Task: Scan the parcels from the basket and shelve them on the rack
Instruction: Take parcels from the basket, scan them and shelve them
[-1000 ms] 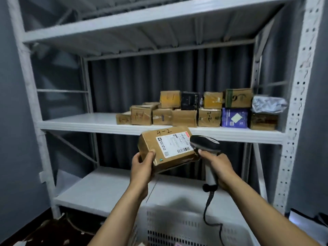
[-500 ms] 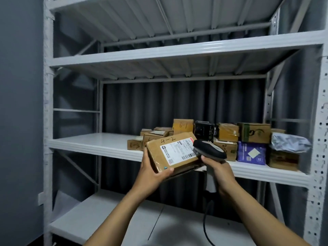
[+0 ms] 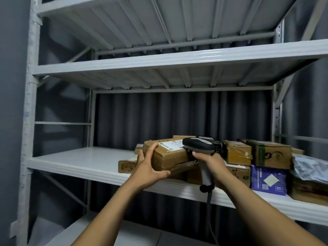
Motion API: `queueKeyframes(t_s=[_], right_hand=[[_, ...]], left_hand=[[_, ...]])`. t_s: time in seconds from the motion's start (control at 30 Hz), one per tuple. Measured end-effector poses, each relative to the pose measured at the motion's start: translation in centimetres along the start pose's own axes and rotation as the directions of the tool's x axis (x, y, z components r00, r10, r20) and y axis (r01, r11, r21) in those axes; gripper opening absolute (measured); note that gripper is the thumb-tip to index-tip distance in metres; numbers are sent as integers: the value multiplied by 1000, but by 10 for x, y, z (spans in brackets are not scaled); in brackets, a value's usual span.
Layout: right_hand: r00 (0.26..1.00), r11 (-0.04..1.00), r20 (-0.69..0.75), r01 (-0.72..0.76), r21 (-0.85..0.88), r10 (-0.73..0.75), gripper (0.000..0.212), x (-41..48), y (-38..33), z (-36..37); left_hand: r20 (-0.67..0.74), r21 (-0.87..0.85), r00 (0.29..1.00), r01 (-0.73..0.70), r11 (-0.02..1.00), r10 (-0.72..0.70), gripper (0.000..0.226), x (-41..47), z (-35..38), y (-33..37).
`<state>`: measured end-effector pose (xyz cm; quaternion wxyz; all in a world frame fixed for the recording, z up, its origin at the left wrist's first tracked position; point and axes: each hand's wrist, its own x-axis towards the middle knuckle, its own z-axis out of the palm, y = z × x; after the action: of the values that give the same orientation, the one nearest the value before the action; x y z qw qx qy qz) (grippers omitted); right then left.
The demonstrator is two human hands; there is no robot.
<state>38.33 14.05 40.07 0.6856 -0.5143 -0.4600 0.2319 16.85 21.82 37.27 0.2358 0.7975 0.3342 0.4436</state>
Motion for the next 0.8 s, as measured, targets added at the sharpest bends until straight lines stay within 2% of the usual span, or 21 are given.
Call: queueKeyframes(t_s=[0.1, 0.3, 0.4, 0.6, 0.8], right_hand=[[1000, 999, 29, -1, -47, 2, 27, 20, -2, 2], [996, 992, 79, 49, -114, -40, 19, 29, 5, 1], [997, 991, 45, 66, -114, -61, 18, 30, 6, -10], [996, 994, -68, 57, -98, -64, 13, 34, 0, -40], [994, 989, -103, 15, -146, -30, 9, 35, 0, -60]], left_hand=[[-35, 30, 999, 22, 999, -21, 96, 12, 4, -3], [-201, 261, 975, 150, 954, -98, 94, 24, 24, -2], [-279, 337, 955, 199, 920, -105, 96, 31, 37, 2], [-244, 143, 961, 166, 976, -128, 94, 43, 64, 18], [-302, 202, 945, 193, 960, -127, 97, 60, 100, 24]])
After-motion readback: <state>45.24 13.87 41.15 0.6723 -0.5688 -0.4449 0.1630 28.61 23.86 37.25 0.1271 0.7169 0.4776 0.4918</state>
